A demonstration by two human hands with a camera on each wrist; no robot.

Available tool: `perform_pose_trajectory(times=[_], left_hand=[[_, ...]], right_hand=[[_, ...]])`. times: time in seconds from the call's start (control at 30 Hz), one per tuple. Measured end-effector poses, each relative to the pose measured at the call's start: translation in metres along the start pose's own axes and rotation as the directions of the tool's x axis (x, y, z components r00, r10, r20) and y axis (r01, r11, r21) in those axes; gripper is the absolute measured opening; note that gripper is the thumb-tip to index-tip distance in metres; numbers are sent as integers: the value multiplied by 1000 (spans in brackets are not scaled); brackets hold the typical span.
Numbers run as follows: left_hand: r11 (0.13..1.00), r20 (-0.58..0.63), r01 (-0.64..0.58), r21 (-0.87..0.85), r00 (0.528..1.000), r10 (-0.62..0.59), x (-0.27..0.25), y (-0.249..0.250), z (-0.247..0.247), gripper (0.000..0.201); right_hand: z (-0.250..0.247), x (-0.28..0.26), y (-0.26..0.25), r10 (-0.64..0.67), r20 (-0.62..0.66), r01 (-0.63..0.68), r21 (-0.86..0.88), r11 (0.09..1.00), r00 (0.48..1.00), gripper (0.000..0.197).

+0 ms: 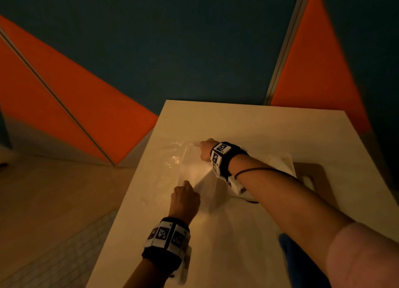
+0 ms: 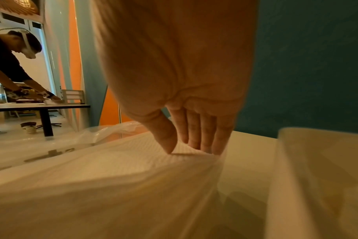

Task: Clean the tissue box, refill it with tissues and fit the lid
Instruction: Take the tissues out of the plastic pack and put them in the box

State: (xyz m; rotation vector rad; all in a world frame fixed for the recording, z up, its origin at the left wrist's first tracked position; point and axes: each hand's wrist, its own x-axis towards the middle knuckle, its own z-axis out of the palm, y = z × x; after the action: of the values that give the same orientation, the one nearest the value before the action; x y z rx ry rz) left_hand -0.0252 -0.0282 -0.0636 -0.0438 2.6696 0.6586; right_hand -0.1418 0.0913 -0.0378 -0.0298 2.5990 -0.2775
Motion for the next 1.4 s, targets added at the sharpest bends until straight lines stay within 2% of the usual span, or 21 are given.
perform_pose_trajectory(times=[0.2, 0.37, 0.5, 0.63, 0.73, 0.87, 0.97, 1.07, 1.17, 1.23, 1.3, 1.37, 1.4], left_hand=[[996, -14, -13, -83, 1000, 12, -7, -4, 0, 22], [993, -22, -24, -119, 1000, 22, -11, -3, 0, 21], [992, -31, -32, -125, 999, 29, -12, -3, -3, 20], [993, 13, -49, -112, 999, 51, -17, -5, -10, 34], [992, 12, -38, -124, 999, 40, -18, -6, -17, 46], [978, 0, -36, -206, 999, 37, -13, -15, -28, 61], [949, -12, -30, -314, 1000, 28, -13, -19, -39, 80], [849, -60, -25, -527, 998, -8, -20, -18, -48, 81], [778, -71, 14, -629, 995, -76, -23, -15, -53, 79], [718, 15, 65, -693, 997, -76, -25, -9, -55, 70], [659, 141, 128, -742, 989, -33, -26, -2, -57, 72], [571, 283, 208, -795, 958, 46, -25, 8, -56, 79], [507, 363, 268, -819, 927, 97, -24, 14, -55, 85]], right_hand=[[-3, -6, -4, 32, 10, -31, -63, 998, 999, 47], [-10, -10, -5, 75, 8, -75, -14, 997, 997, 49], [-20, -16, -4, 72, -1, -72, 20, 997, 997, 41], [-36, -26, -2, 76, 15, -78, 133, 988, 997, 44], [-47, -36, 1, 31, 48, -44, 288, 957, 998, 39], [-58, -55, 8, -10, 125, -71, 622, 780, 992, 9], [-67, -70, 14, -26, 134, -84, 750, 657, 991, 19], [-76, -83, 23, -44, 104, -58, 804, 592, 994, 22], [-83, -96, 37, -58, 58, -19, 848, 529, 997, 22], [-85, -108, 49, -54, 33, -7, 907, 422, 998, 22], [-86, -122, 62, -56, 3, 15, 944, 330, 998, 23], [-86, -136, 76, -51, -38, 49, 971, 235, 998, 23], [-86, -142, 83, -39, -59, 65, 981, 185, 998, 22]])
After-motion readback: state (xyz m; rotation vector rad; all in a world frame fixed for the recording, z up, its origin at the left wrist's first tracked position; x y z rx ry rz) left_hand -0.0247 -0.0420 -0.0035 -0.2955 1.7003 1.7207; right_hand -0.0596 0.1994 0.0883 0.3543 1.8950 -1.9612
